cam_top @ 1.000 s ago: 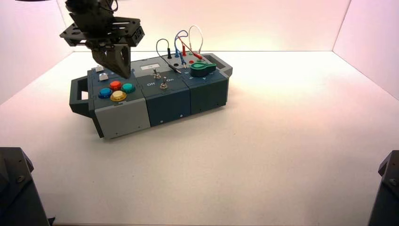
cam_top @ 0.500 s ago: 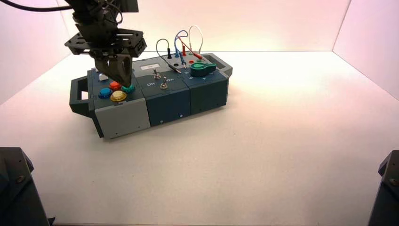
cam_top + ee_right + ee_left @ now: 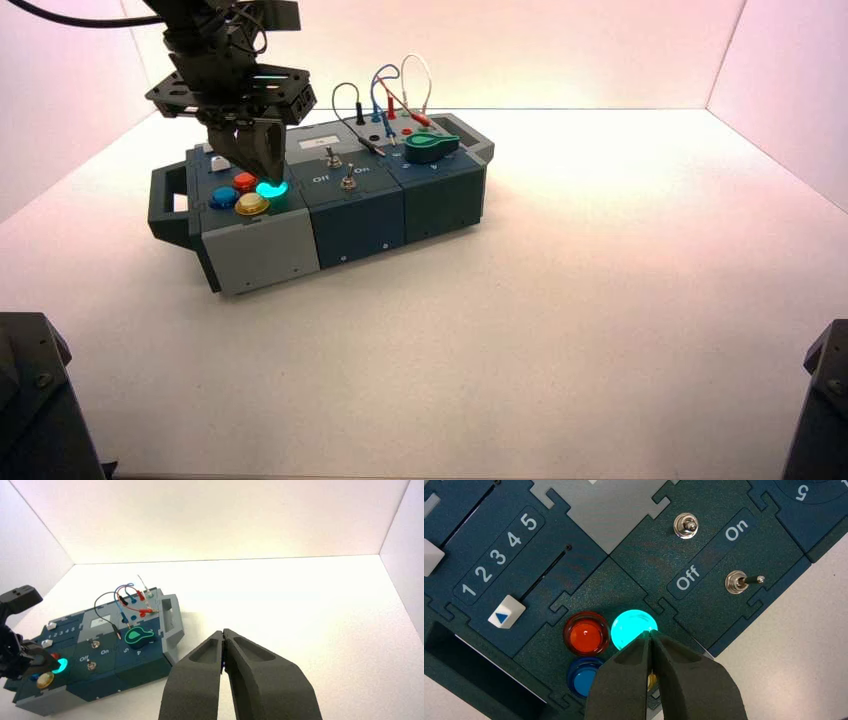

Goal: Push the green button with the left gripper.

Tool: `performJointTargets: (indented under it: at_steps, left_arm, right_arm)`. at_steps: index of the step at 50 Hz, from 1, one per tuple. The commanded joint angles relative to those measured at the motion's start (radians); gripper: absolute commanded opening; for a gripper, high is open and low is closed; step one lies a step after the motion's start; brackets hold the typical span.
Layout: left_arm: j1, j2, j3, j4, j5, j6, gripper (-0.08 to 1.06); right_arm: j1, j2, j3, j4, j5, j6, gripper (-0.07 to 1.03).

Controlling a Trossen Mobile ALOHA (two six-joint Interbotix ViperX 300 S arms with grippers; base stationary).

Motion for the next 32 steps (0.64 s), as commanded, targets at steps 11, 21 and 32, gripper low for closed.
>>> performJointTargets:
  at_steps: [11, 21, 32]
  left_arm:
    - [0.003, -0.121, -0.008, 0.003, 0.063, 0.003, -0.03]
    - [0.003, -0.229, -0.009, 0.003, 0.095, 0.002, -0.03]
    - [0.009, -0.256, -0.009, 0.003, 0.114, 0.000, -0.03]
  right_arm:
    - [0.003, 0.005, -0.028, 0.005, 0.005, 0.002, -0.02]
    - [0.005, 0.005, -0.031, 0.012, 0.014, 0.002, -0.02]
    - [0.006, 0.005, -0.031, 0.014, 0.018, 0.000, -0.02]
